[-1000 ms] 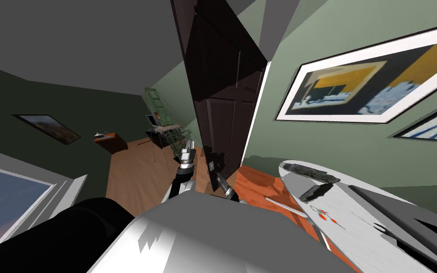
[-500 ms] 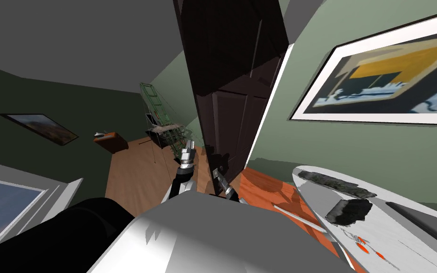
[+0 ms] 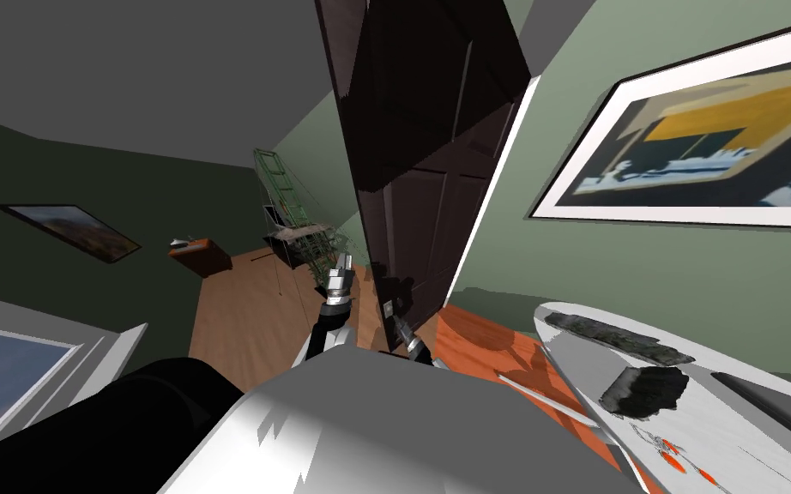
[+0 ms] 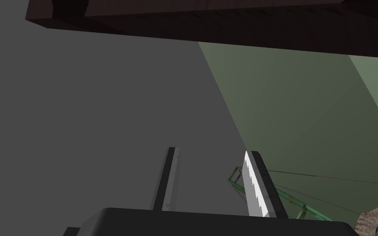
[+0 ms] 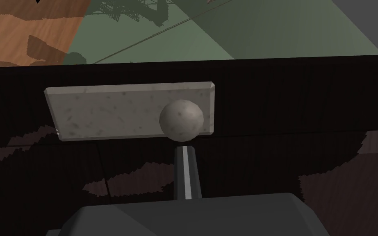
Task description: Push the door open
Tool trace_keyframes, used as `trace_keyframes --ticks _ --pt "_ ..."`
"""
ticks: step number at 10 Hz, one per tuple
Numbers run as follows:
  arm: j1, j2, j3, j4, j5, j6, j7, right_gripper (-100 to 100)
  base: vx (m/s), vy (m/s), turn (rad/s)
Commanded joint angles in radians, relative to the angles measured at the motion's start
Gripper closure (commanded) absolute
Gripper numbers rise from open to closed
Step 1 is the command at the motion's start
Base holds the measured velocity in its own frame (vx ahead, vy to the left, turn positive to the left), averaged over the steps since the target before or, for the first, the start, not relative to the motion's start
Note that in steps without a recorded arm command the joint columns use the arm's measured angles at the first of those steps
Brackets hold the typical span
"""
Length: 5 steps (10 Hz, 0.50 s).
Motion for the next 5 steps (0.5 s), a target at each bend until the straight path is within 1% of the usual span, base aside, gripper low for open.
trace_keyframes --ticks 1,3,4,5 --pt "0.000 0.000 0.000 0.000 0.000 0.000 0.000 100 -0.015 -0.015 0.000" --pt "0.000 0.000 0.000 0.000 0.000 0.000 0.000 100 -0.003 -0.003 0.000" --pt "0.005 -0.009 -0.017 -0.003 -0.007 0.001 0.006 -100 -0.119 -0.045 -0.140" --pt "0.006 -0.008 -0.021 -0.003 -0.008 0.001 0.008 -100 -0.206 -0.046 -0.115"
